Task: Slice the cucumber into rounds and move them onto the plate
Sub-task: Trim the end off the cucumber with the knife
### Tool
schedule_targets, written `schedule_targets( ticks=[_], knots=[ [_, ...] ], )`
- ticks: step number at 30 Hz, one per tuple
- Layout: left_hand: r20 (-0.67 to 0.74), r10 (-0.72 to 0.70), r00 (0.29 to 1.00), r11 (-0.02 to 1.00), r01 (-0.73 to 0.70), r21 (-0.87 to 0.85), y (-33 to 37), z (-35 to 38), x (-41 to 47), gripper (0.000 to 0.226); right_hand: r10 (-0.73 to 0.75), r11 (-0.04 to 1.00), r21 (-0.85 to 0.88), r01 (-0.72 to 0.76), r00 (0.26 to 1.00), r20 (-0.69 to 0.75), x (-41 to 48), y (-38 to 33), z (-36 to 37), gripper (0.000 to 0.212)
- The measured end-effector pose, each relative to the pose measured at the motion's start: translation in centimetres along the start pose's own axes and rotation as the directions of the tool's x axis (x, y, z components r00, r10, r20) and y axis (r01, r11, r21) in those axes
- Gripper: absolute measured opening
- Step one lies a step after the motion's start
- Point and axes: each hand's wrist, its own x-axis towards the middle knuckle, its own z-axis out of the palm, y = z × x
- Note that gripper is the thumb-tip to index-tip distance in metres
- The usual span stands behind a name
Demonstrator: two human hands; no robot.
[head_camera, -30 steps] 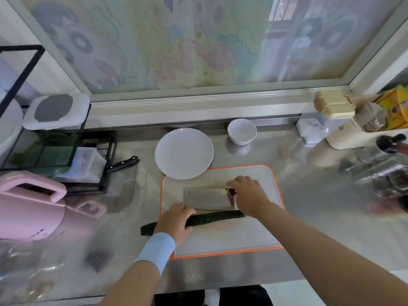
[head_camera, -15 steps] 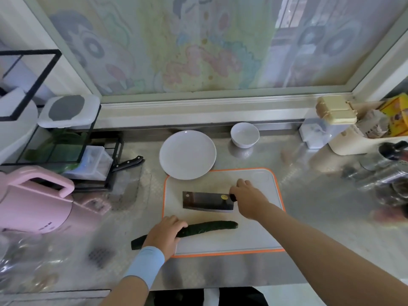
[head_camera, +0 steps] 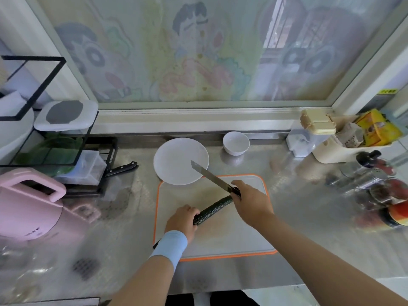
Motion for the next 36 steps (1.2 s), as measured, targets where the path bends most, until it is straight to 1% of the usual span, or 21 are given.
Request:
schedule_targets(
  ticks=[2, 4, 6, 8, 10, 11, 12, 14, 16, 17, 19, 20, 22, 24, 26, 29, 31, 32, 34, 36],
  knots=[
    [0.034, 0.005, 0.999, 1.0, -0.006, 0.018, 0.8, 0.3, 0.9, 0.039, 0.08, 0.996, 0.025, -0.08, 0.997, 0.014, -0.1, 0.9, 0.3, 0.02],
    [0.076, 0.0, 0.997, 1.0, 0.0, 0.009, 1.0, 0.5, 1.6, 0.039, 0.171, 0.982, 0.073, -0.173, 0.985, 0.037, 0.0, 1.9, 0.7, 0.019],
    [0.118, -0.015, 0.993, 1.0, 0.015, 0.0, 0.9, 0.2, 2.2, 0.034, 0.241, 0.956, 0.155, -0.25, 0.968, 0.074, 0.3, 2.6, 1.0, 0.021],
    [0.13, -0.042, 0.991, 0.999, 0.044, -0.008, 0.7, -0.7, 3.1, 0.032, 0.296, 0.917, 0.241, -0.318, 0.947, 0.121, 1.0, 3.0, 1.2, 0.028],
    [0.087, -0.077, 0.993, 0.996, 0.081, -0.04, 0.5, -1.9, 4.1, 0.036, 0.343, 0.876, 0.304, -0.375, 0.927, 0.156, 2.1, 3.4, 1.3, 0.036],
    [0.051, -0.092, 0.994, 0.995, 0.094, -0.042, 0.3, -2.5, 4.7, 0.035, 0.359, 0.867, 0.309, -0.392, 0.92, 0.161, 2.7, 3.7, 1.4, 0.041],
    [0.007, -0.107, 0.994, 0.994, 0.107, -0.018, 0.3, -3.1, 5.3, 0.035, 0.37, 0.867, 0.296, -0.402, 0.915, 0.159, 3.3, 4.1, 1.4, 0.044],
    [-0.088, -0.149, 0.985, 0.983, 0.157, 0.094, 0.0, -4.3, 6.5, 0.035, 0.376, 0.888, 0.226, -0.4, 0.915, 0.144, 4.5, 5.0, 1.3, 0.048],
    [-0.116, -0.233, 0.966, 0.956, 0.249, 0.153, -0.2, -5.0, 7.5, 0.034, 0.387, 0.904, 0.147, -0.401, 0.915, 0.118, 5.6, 6.0, 1.0, 0.049],
    [-0.102, -0.265, 0.959, 0.949, 0.278, 0.15, -0.4, -5.1, 8.0, 0.028, 0.388, 0.91, 0.112, -0.398, 0.916, 0.104, 6.1, 6.5, 0.9, 0.05],
    [-0.074, -0.277, 0.958, 0.943, 0.286, 0.172, -0.9, -5.1, 9.1, 0.006, 0.371, 0.924, 0.058, -0.377, 0.924, 0.095, 7.1, 7.6, 1.1, 0.046],
    [-0.075, -0.272, 0.959, 0.943, 0.282, 0.178, -1.1, -5.0, 9.6, 0.006, 0.361, 0.929, 0.045, -0.366, 0.928, 0.097, 7.5, 8.0, 1.2, 0.044],
    [-0.091, -0.279, 0.956, 0.938, 0.291, 0.186, -1.3, -5.2, 10.3, 0.021, 0.325, 0.943, 0.038, -0.331, 0.939, 0.109, 8.3, 8.6, 1.4, 0.043],
    [-0.103, -0.274, 0.956, 0.938, 0.29, 0.188, -1.1, -5.4, 10.4, 0.029, 0.281, 0.957, 0.046, -0.288, 0.952, 0.121, 9.1, 8.9, 1.3, 0.045],
    [-0.12, -0.271, 0.955, 0.943, 0.288, 0.168, -1.3, -5.1, 10.1, 0.028, 0.237, 0.97, 0.03, -0.243, 0.962, 0.135, 9.8, 9.0, 1.4, 0.046],
    [-0.193, -0.312, 0.93, 0.94, 0.332, 0.078, -2.4, -4.2, 9.4, 0.024, 0.175, 0.985, -0.034, -0.172, 0.974, 0.142, 10.8, 9.2, 1.6, 0.045],
    [-0.188, -0.33, 0.925, 0.932, 0.351, 0.092, -3.1, -3.5, 8.9, 0.017, 0.109, 0.993, -0.054, -0.102, 0.983, 0.15, 11.4, 9.2, 1.8, 0.043],
    [-0.169, -0.333, 0.928, 0.93, 0.352, 0.104, -3.4, -3.0, 8.6, 0.021, 0.065, 0.996, -0.064, -0.056, 0.985, 0.16, 11.7, 9.3, 2.0, 0.041],
    [-0.163, -0.3, 0.94, 0.946, 0.316, 0.08, -4.1, -2.2, 7.8, 0.039, -0.004, 0.996, -0.085, 0.02, 0.982, 0.186, 12.0, 9.4, 2.2, 0.038],
    [-0.17, -0.248, 0.954, 0.964, 0.26, 0.053, -4.9, -1.7, 7.1, 0.053, -0.042, 0.991, -0.114, 0.066, 0.977, 0.208, 12.2, 9.6, 2.8, 0.047]
  ],
)
